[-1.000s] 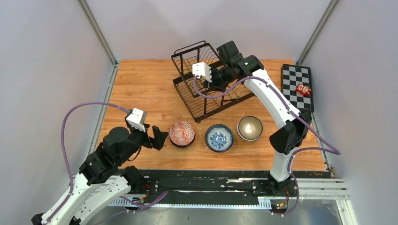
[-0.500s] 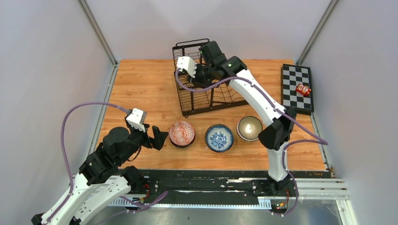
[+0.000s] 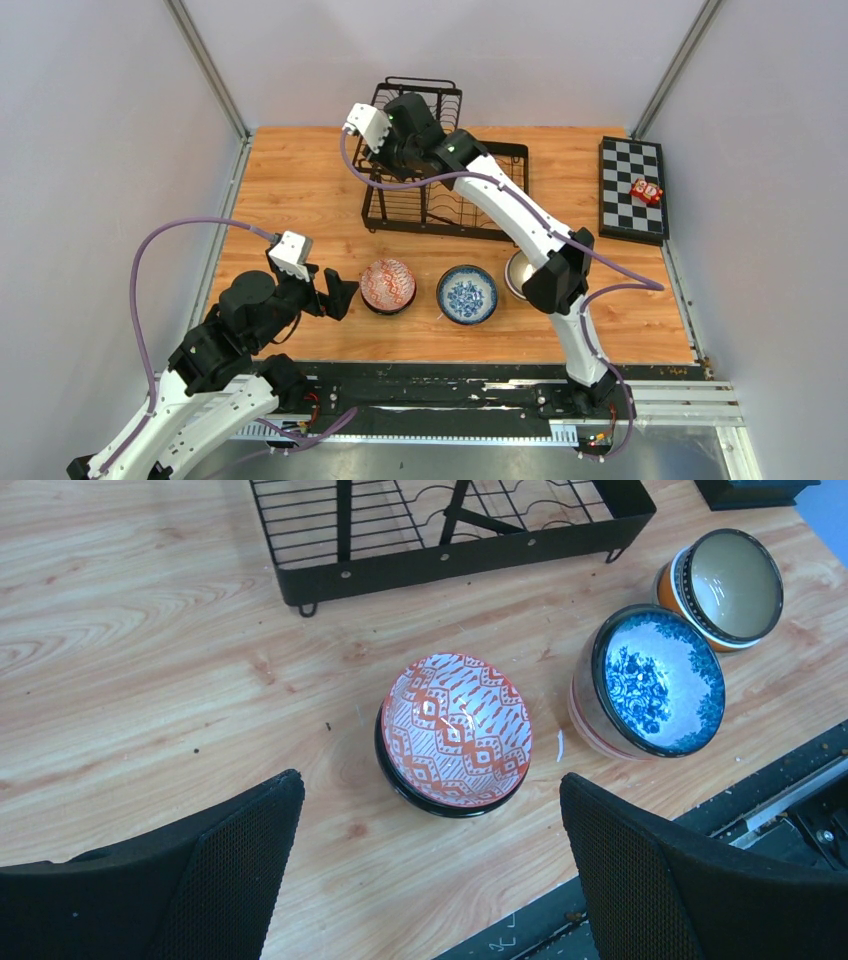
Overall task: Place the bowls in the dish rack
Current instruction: Adjust the dish rack at the center of the board.
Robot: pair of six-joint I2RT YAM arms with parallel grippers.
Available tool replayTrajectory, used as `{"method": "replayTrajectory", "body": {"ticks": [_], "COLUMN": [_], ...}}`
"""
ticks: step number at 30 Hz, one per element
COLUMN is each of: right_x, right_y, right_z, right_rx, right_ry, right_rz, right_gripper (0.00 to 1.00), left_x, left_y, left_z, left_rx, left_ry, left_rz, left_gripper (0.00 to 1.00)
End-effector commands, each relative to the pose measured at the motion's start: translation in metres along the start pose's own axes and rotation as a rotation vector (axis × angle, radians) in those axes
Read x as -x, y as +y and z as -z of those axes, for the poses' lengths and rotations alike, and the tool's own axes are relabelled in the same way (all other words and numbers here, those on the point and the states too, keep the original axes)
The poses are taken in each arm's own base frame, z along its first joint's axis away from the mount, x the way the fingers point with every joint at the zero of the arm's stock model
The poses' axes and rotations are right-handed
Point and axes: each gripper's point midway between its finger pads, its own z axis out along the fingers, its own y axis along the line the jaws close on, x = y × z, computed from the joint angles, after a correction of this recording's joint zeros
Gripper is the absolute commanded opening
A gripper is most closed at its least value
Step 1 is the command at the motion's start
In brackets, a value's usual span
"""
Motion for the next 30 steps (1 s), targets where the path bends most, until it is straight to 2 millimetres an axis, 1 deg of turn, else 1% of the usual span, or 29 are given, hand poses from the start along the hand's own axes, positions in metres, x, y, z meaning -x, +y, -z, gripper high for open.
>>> {"method": "replayTrajectory", "body": {"ticks": [1,4,5,7,9,11,13,17,20,21,22,23,26,27,30], "right_x": [0.042,0.047,0.051,0.057,0.063,0.069,0.073,0.080,0.078,0.072,0.069,0.067,0.051,0.047,0.018], "right_y": [-0.045,-0.044,-0.044,-0.043,-0.043,-0.044,-0.044,-0.041,-0.039,-0.035,-0.033,-0.032,-0.033,-0.035,-0.044], "right_z": [0.005,0.004,0.008,0.015,0.022,0.031,0.041,0.067,0.088,0.090,0.097,0.106,0.129,0.142,0.166], "right_rx": [-0.244,-0.238,-0.235,-0.230,-0.233,-0.239,-0.238,-0.234,-0.236,-0.230,-0.232,-0.237,-0.283,-0.312,-0.412], "right_ry": [-0.132,-0.156,-0.172,-0.194,-0.214,-0.228,-0.242,-0.270,-0.280,-0.269,-0.273,-0.279,-0.262,-0.260,-0.194], "right_rz": [-0.113,-0.112,-0.105,-0.089,-0.067,-0.048,-0.032,-0.011,-0.010,-0.010,-0.010,-0.013,-0.020,-0.022,-0.034], "right_gripper": [0.03,0.03,0.06,0.14,0.27,0.37,0.44,0.53,0.58,0.60,0.62,0.64,0.67,0.68,0.70], "left_x": [-0.001,-0.001,-0.002,-0.002,-0.002,-0.002,-0.003,-0.003,-0.004,-0.004,-0.004,-0.005,-0.006,-0.006,-0.007], "left_y": [0.001,0.003,0.003,0.003,0.003,0.003,0.003,0.004,0.004,0.004,0.004,0.004,0.003,0.003,0.003], "left_z": [0.000,0.000,0.000,0.000,0.000,-0.001,-0.001,-0.001,-0.002,-0.003,-0.003,-0.004,-0.006,-0.007,-0.010], "left_rx": [0.007,0.013,0.014,0.016,0.016,0.018,0.021,0.027,0.029,0.030,0.030,0.031,0.032,0.034,0.043], "left_ry": [-0.007,-0.007,-0.006,-0.004,-0.004,-0.001,0.003,0.004,0.008,0.012,0.014,0.018,0.033,0.039,0.051], "left_rz": [0.006,0.007,0.007,0.007,0.008,0.007,0.006,0.007,0.008,0.007,0.006,0.007,0.008,0.008,0.012], "left_gripper": [1.00,1.00,1.00,1.00,1.00,1.00,1.00,1.00,1.00,1.00,1.00,1.00,1.00,1.00,1.00]}}
